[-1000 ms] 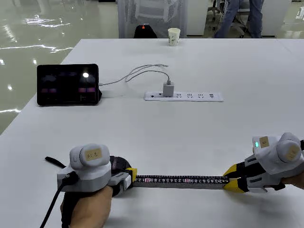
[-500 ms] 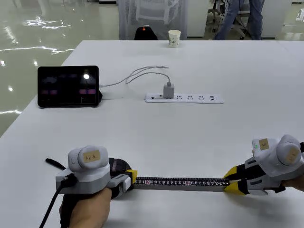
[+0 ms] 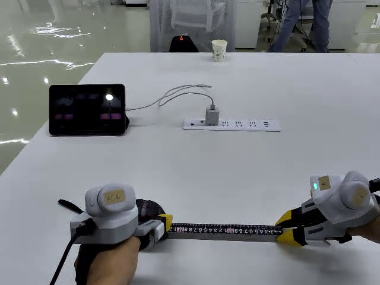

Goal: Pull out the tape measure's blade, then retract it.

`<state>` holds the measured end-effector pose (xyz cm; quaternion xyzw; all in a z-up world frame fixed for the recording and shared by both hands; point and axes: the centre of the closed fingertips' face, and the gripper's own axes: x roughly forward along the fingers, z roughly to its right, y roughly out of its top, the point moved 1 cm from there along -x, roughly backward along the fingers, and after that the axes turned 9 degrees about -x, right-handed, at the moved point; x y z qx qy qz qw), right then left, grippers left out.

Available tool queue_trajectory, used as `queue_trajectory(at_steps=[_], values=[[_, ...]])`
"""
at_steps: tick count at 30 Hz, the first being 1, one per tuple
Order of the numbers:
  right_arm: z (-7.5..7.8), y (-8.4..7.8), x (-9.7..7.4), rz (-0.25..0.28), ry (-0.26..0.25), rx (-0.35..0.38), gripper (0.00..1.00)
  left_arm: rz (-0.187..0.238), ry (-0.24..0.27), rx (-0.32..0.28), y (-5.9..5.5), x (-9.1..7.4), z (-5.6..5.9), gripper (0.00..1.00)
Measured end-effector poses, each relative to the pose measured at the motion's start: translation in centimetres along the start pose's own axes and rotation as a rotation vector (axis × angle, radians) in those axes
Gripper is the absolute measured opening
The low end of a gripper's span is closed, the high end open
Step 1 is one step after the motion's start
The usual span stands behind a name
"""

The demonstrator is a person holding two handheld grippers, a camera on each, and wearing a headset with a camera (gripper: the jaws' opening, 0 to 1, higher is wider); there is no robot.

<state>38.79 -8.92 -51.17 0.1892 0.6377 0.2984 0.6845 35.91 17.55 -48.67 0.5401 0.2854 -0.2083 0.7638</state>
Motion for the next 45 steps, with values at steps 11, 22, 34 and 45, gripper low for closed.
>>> queue_trajectory(at_steps=[11, 22, 34, 45], values=[[0.0, 0.6, 0.5, 0.002, 0.007, -0.003, 0.1, -0.001, -0.004, -0.007, 0.0, 0.0, 0.0, 0.57], [-0.2, 1.2, 0.9, 0.006, 0.009, -0.004, 0.1, -0.001, -0.008, -0.007, 0.0, -0.1, 0.0, 0.57], [-0.3, 1.9, 1.5, 0.014, 0.013, -0.001, 0.1, -0.004, -0.011, -0.007, 0.0, -0.1, 0.0, 0.57], [-0.3, 2.4, 2.1, 0.02, 0.015, 0.001, 0.1, -0.006, -0.012, -0.007, 0.0, -0.1, 0.0, 0.57]])
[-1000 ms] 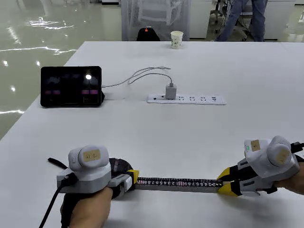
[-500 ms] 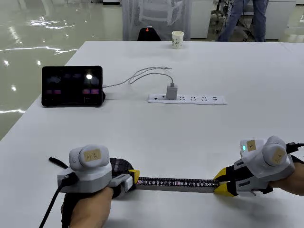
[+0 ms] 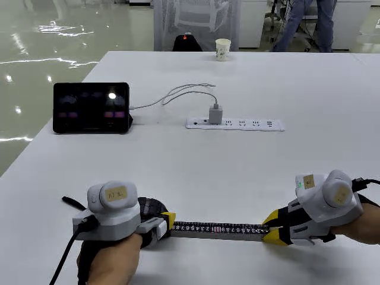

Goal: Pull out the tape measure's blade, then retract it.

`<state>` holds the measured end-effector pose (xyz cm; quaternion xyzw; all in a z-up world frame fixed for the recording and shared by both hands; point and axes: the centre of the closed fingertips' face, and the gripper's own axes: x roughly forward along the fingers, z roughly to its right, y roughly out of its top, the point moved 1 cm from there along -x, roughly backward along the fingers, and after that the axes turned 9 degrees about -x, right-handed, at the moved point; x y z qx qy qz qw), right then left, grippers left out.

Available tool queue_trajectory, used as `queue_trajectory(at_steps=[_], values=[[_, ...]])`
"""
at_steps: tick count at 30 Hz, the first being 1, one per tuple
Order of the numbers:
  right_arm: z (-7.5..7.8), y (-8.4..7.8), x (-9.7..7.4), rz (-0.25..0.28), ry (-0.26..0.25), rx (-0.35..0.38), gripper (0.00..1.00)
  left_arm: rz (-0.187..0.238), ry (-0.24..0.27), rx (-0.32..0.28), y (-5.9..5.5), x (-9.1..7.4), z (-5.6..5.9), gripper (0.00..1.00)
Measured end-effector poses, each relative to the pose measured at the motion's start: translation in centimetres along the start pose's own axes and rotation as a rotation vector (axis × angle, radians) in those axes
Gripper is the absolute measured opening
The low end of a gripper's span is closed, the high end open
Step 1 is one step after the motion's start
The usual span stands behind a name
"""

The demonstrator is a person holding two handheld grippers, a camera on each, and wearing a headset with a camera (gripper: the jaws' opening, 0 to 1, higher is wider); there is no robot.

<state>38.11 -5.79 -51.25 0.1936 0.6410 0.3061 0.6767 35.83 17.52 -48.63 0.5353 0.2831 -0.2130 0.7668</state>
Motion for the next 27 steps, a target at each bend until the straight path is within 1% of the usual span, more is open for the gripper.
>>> queue_trajectory(at_steps=[11, 27], values=[[0.0, 0.9, 0.8, 0.01, 0.004, 0.0, 0.1, -0.002, -0.003, -0.003, 0.0, 0.0, 0.0, 0.57], [0.0, 1.6, 1.4, 0.017, 0.008, -0.002, 0.1, -0.004, -0.005, -0.004, 0.0, 0.0, -0.1, 0.57]])
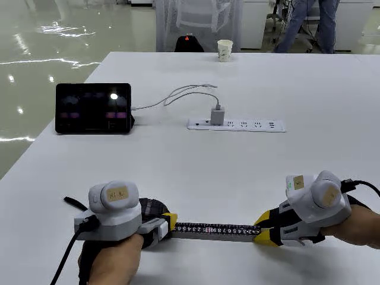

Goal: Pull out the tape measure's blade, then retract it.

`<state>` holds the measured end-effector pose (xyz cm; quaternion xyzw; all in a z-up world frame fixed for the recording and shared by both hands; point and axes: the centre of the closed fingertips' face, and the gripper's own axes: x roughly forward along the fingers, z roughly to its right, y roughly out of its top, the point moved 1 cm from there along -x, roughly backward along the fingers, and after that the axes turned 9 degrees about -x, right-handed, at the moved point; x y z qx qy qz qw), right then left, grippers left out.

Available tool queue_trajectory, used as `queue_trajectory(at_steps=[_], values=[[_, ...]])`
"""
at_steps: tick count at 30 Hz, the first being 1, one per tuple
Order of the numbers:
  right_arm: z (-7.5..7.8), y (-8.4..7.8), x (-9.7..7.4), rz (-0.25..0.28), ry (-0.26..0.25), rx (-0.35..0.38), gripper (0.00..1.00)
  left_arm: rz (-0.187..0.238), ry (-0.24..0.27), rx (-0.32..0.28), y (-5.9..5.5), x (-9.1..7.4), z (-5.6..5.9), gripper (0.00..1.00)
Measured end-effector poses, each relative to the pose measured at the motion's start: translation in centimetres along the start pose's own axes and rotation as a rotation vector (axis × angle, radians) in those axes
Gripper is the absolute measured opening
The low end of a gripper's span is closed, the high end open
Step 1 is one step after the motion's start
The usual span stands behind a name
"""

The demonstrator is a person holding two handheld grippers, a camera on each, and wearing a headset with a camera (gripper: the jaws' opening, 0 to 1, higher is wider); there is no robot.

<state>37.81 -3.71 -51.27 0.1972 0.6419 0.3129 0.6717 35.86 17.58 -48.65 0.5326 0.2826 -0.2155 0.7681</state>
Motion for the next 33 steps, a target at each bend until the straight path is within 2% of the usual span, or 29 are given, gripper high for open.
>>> queue_trajectory(at_steps=[33], values=[[0.1, 2.5, 2.3, 0.03, 0.008, -0.009, 0.1, -0.003, -0.004, -0.007, 0.0, -0.1, 0.0, 0.57]])
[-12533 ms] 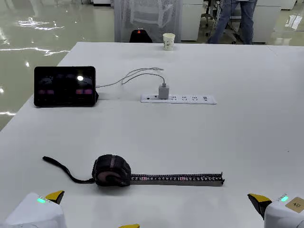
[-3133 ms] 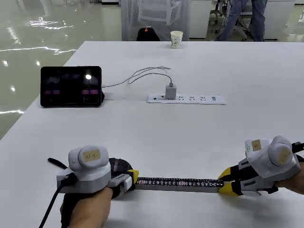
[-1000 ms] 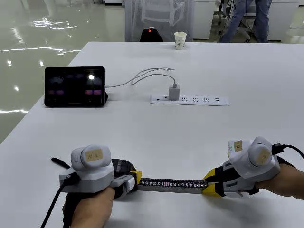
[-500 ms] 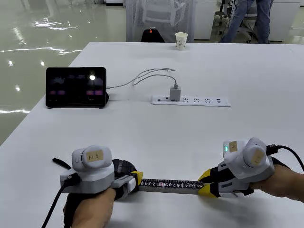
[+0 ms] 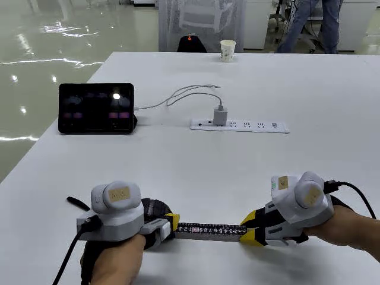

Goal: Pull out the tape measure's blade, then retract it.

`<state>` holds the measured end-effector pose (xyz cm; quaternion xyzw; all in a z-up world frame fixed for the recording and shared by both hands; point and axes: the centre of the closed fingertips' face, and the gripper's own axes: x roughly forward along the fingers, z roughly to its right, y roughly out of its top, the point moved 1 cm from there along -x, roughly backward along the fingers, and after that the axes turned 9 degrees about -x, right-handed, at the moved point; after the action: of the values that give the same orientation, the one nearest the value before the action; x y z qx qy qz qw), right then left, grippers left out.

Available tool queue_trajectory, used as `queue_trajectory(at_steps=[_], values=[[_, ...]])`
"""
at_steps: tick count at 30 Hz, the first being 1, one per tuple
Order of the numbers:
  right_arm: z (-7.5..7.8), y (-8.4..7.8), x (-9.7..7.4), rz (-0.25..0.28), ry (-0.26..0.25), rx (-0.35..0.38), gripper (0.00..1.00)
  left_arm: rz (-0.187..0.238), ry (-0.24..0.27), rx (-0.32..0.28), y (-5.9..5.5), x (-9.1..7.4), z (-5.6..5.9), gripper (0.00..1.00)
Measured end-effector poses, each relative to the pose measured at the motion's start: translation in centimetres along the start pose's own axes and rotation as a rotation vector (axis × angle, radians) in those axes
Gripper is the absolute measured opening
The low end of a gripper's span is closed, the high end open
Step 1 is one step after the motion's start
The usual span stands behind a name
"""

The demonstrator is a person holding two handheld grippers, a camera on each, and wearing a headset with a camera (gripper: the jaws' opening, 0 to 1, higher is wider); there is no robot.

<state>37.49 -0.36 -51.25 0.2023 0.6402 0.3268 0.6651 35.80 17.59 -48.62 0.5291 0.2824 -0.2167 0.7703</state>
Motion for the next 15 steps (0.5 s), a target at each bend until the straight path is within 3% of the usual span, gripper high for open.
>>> queue_trajectory(at_steps=[15], values=[[0.11, 0.78, 0.81, 0.004, -0.002, -0.008, 0.1, -0.003, -0.003, -0.005, -0.02, -0.04, -0.04, 0.58]])
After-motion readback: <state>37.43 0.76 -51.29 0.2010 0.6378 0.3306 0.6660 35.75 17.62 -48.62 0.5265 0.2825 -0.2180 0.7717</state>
